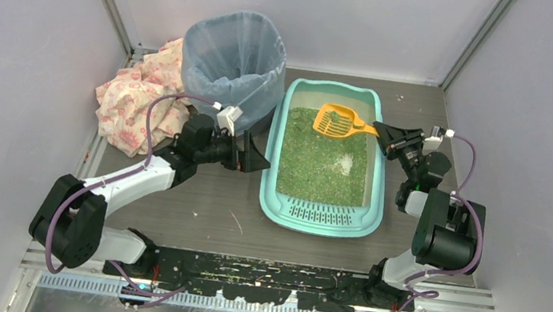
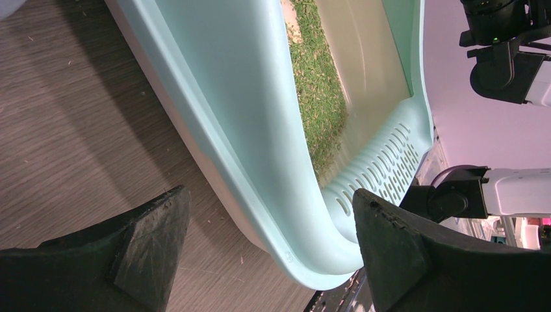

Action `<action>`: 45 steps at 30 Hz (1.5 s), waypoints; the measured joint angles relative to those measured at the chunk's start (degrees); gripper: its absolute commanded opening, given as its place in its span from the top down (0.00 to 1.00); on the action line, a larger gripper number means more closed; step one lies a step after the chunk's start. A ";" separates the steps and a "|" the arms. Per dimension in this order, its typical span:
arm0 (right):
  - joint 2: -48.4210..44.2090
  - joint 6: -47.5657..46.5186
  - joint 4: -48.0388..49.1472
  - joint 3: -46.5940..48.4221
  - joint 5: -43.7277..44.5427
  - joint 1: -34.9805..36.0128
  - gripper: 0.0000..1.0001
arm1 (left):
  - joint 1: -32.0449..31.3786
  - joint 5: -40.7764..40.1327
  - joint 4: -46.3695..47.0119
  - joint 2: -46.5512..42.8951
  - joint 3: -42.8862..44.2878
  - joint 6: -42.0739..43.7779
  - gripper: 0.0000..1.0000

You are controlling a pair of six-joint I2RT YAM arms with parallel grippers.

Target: Clean the litter box

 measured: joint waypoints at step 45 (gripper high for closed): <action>17.18 -24.79 -57.77 77.46 8.52 27.67 0.99 | 0.00 0.00 -0.02 -1.36 0.00 -0.02 0.06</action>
